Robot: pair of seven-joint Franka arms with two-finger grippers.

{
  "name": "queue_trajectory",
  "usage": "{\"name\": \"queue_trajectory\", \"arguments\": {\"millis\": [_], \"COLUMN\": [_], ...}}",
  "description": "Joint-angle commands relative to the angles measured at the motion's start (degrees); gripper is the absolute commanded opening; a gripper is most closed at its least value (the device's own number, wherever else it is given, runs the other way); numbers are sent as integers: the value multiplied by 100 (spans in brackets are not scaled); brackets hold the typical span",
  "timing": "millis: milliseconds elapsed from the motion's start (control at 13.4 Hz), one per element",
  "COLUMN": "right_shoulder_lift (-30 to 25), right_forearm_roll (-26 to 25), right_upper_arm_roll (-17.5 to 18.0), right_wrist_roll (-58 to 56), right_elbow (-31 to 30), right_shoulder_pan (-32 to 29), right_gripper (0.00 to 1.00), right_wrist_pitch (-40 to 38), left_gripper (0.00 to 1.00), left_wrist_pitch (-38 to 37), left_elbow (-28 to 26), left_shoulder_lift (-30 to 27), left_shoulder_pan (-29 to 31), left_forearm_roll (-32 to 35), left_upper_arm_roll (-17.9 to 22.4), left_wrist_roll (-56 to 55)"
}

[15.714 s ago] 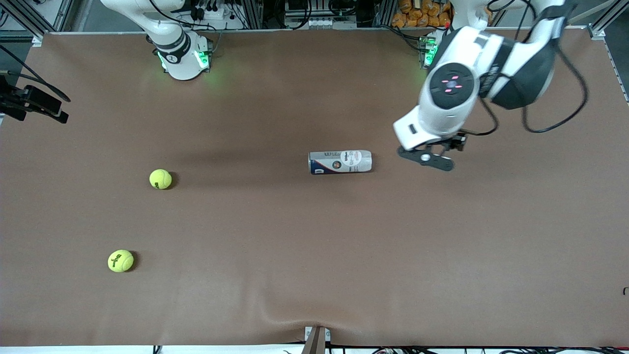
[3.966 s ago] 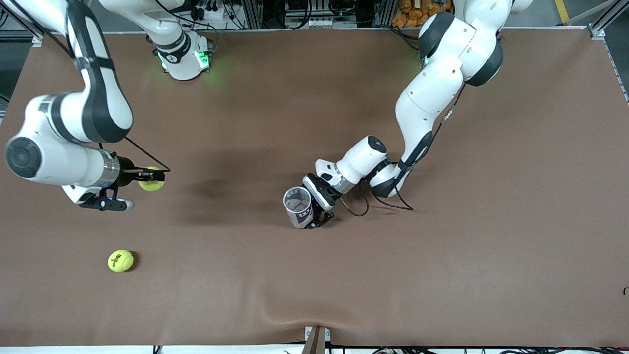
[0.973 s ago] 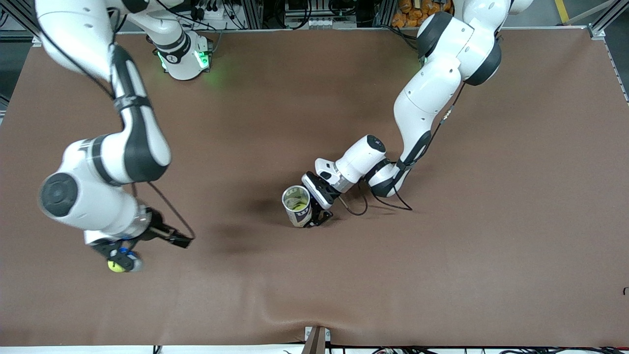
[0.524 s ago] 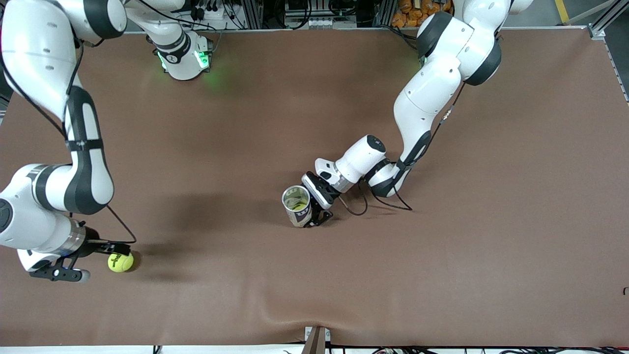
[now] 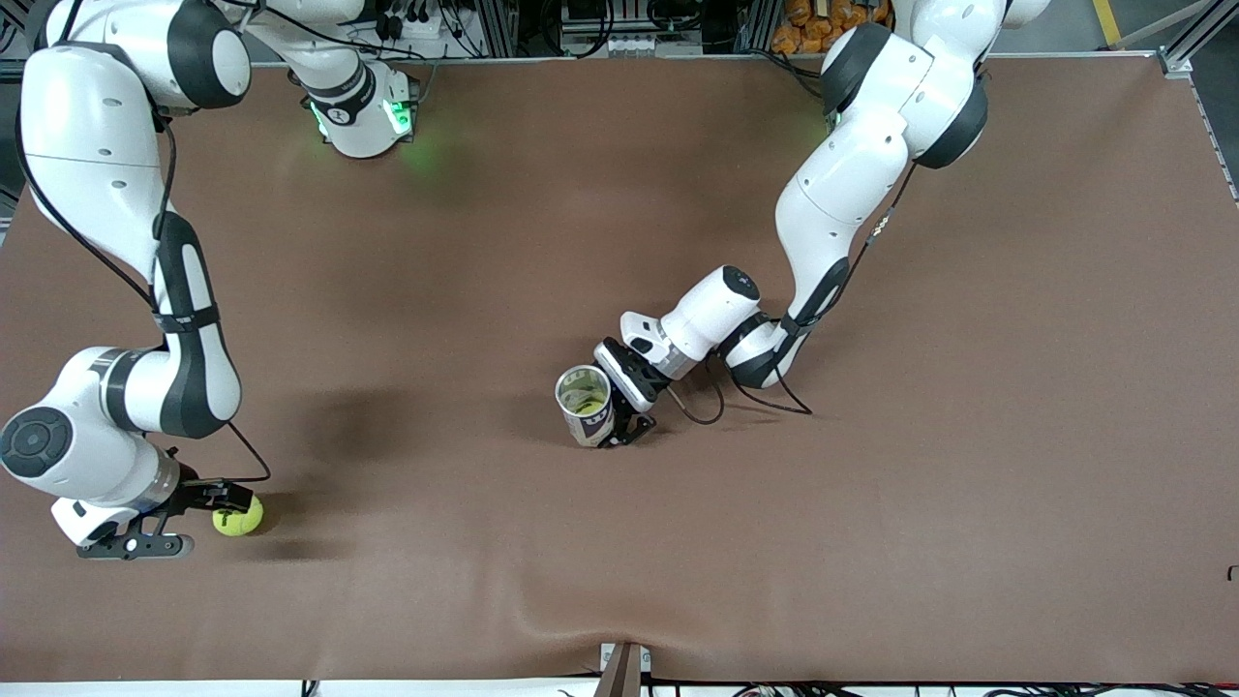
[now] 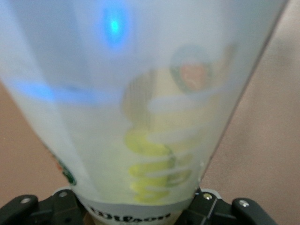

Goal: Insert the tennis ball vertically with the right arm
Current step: 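Reach and grasp the second tennis ball with the right gripper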

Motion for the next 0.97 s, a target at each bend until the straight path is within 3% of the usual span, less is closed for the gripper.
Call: {"name": "queue_trajectory", "arguments": {"millis": [0,524,599,673,898], "right_shoulder_lift": [137,348,374,383,366], "right_forearm_roll": [-154,-93,-93,-75,-66], "right_upper_arm_roll": [81,90,90,99,99], "right_wrist_roll": [-76,-261,-252,-252,-217], "right_elbow": [-33,-191,-191,-191,-148], "right_shoulder_pan": [-92,-127,-153,-153,-127], "right_gripper": [100,100,64,39,35], "right_wrist_pitch": [329,750,847,848,848], "left_gripper": [78,78,78,78,78], "left_wrist_pitch": [1,1,1,1,1], "left_elbow": [72,72,72,72,72], "left_shoulder_lift": [121,112,121,121,121], "left_shoulder_pan": [-84,-84,-84,-84,-84], "left_forearm_roll": [74,74,83,83,83], "left_upper_arm_roll": [89,81,81,81,89], "left_wrist_roll": [-24,-24,-24,-24,-24]}}
